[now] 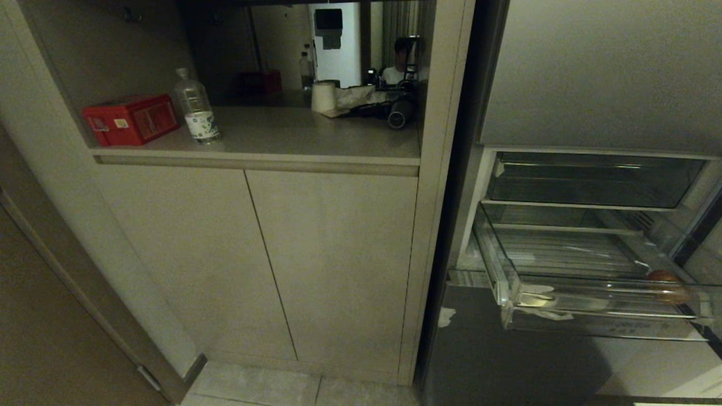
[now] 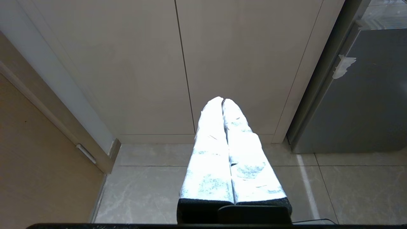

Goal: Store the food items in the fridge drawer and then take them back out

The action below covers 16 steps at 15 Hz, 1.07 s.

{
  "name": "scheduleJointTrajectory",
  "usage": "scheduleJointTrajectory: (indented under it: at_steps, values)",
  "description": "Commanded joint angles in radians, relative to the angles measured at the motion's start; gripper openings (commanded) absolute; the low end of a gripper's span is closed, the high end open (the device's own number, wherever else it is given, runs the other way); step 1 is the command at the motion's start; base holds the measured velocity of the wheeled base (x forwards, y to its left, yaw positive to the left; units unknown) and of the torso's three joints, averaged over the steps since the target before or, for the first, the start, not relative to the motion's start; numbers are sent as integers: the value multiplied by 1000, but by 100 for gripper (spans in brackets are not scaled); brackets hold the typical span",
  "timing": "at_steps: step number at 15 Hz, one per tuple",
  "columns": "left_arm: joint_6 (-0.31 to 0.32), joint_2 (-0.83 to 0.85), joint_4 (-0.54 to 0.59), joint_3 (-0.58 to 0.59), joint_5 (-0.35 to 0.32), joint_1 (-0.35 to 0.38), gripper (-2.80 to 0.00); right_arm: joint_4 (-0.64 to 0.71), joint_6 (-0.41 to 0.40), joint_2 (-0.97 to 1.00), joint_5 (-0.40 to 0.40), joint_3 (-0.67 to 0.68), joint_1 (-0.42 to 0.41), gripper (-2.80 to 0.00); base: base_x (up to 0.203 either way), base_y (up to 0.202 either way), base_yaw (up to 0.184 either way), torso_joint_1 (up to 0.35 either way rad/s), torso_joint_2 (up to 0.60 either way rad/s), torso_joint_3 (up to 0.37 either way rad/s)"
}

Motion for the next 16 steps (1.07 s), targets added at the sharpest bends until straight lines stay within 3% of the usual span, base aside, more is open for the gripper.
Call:
scheduleJointTrajectory:
  at_steps: [1, 8, 12, 16]
  values:
    - [0, 1, 1, 0, 0, 1, -280, -65, 2, 168, 44, -38, -162, -280, 0, 0, 0, 0, 0, 0]
    - [0, 1, 1, 0, 0, -1, -280, -344, 7, 600, 76, -113, -450, -280, 0, 0, 0, 0, 0, 0]
    - [0, 1, 1, 0, 0, -1, -280, -396, 1, 813, 79, -180, -606, -280, 0, 0, 0, 0, 0, 0]
    - [0, 1, 1, 0, 0, 0, -280, -477, -6, 990, 77, -232, -700, -280, 0, 0, 0, 0, 0, 0]
